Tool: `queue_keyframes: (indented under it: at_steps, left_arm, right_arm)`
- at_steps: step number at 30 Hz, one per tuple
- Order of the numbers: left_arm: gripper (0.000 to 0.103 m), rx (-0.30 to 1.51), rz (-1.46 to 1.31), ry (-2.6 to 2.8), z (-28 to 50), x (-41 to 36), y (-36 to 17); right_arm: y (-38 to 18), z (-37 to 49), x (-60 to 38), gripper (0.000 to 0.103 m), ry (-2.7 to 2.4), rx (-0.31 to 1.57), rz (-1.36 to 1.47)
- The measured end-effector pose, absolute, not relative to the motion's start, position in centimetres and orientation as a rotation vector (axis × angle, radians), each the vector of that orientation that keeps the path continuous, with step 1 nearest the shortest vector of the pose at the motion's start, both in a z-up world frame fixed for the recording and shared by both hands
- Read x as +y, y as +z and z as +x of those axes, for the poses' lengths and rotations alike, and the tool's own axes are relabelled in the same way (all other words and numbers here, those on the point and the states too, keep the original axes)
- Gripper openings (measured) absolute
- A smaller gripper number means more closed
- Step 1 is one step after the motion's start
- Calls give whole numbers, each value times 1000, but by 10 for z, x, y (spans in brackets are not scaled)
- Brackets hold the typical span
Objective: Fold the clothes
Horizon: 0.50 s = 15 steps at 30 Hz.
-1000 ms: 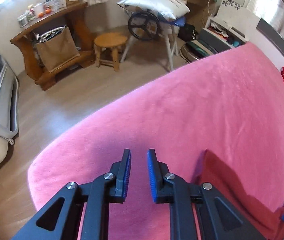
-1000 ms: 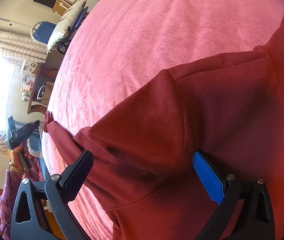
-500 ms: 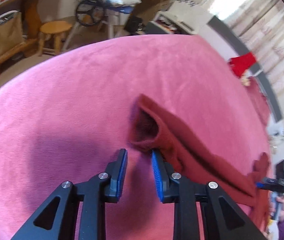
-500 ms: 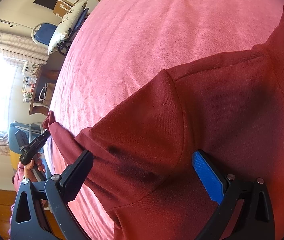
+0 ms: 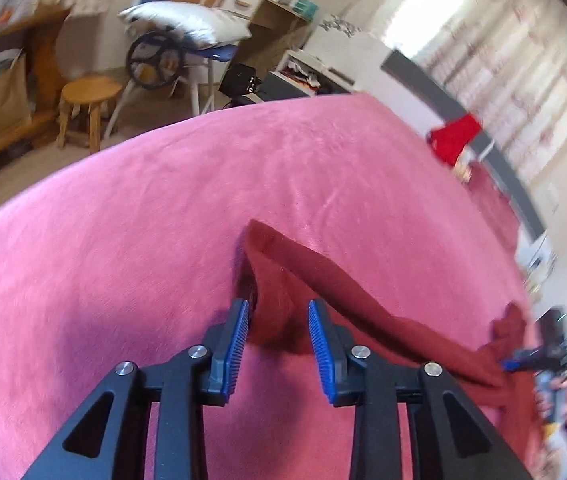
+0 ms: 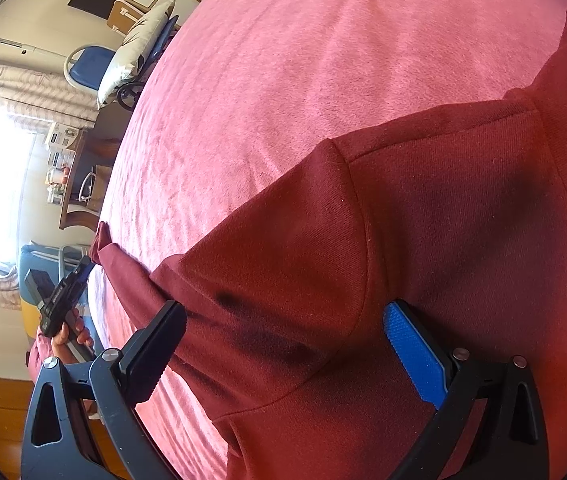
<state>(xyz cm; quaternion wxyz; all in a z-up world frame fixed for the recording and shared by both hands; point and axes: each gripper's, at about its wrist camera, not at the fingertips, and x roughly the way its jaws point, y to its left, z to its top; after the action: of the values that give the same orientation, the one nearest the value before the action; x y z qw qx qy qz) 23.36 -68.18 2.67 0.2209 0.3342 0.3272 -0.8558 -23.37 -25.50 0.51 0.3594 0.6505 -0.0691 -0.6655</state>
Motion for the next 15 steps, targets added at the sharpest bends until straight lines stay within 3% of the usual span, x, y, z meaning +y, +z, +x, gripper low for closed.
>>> queue_keyframes:
  at_steps: [3,5,6,15]
  left_arm:
    - [28,845,1024,-2328,215,-677,16]
    - [6,859,1035,-2276,215,-674,13]
    - [4,902,1017,-2268,218,-675,13]
    - [2,1045,875,-2360,286,-674,81]
  right_arm:
    - [5,-233,-257,101,-1720,-164,1680]
    - [5,-233,-258,101,-1721,-163,1682]
    - [5,-234,-258,101,-1721,-164,1683]
    - [3,-235,-255,101,-1731,-203,1681]
